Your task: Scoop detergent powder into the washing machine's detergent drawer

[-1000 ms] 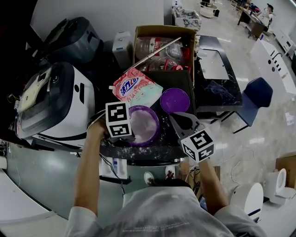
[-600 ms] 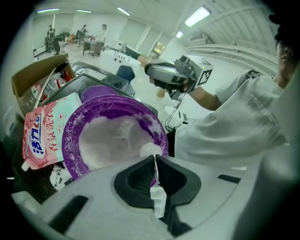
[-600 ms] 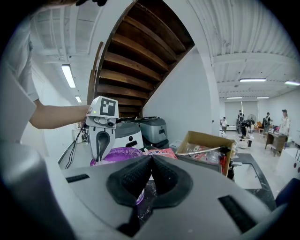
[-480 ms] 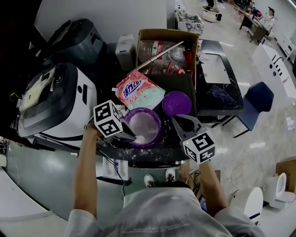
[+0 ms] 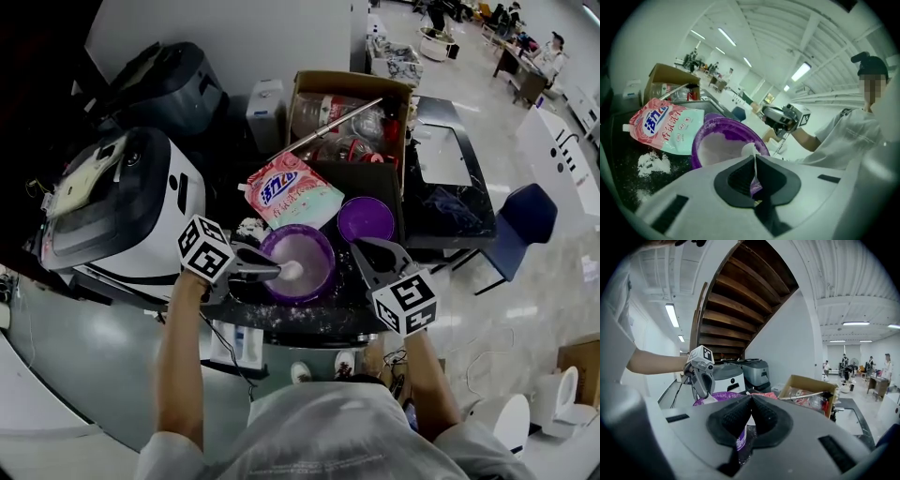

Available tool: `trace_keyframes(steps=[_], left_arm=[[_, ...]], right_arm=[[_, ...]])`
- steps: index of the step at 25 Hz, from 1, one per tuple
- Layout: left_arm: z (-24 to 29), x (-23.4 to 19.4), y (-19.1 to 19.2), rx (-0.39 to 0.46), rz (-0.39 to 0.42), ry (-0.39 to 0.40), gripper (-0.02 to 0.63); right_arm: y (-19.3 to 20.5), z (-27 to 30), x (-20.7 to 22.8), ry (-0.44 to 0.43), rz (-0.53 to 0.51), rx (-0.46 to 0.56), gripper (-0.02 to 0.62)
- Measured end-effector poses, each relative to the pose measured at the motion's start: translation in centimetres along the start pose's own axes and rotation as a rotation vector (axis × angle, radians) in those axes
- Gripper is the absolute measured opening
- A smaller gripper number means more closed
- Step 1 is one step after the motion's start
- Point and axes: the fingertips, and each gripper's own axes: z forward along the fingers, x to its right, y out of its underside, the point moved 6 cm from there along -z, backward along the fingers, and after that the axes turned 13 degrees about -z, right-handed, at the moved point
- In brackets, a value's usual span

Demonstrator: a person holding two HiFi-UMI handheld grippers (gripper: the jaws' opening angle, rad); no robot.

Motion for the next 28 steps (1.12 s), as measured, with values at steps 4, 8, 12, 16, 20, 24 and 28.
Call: trace_keyframes(steps=[4, 8, 12, 16, 20, 24, 28], left_arm=[[-1.0, -0.4, -0.4, 0.207, -0.059, -0.024, 0.015], [-1.4, -0.5, -0.5, 0.411, -0.123, -0.019, 0.015], [-1.9, -0.5, -0.1, 0.648, -0.249, 0.035, 0.015], [-2.4, -0.3, 0.9, 0.822, -0.325, 0.048, 0.015], [-2.8, 0.6, 1.8, 0.945, -0.399, 0.092, 0.015], [-2.7, 2.0, 1.8, 1.062, -0.458, 0.207, 0.015], [-2.4, 2.6, 2.6, 1.106, -0.481, 0.224, 0.015]], right_arm=[[-0.5, 0.0, -0.2, 0.008, -0.023, 0.005, 0.006], [-0.9, 0.1, -0.7, 0.011, -0.054, 0.006, 0.006], [-1.4, 0.1, -1.2, 0.006, -0.065, 0.014, 0.006], [-1.8, -0.2, -1.7, 0.013, -0.079, 0.025, 0.006], [-2.1, -0.6, -2.2, 0.016, -0.112, 0.025, 0.006], [-1.9, -1.3, -2.3, 0.009, -0.111, 0.028, 0.006], [-1.6, -2.2, -2.4, 0.007, -0.109, 0.030, 0.006]])
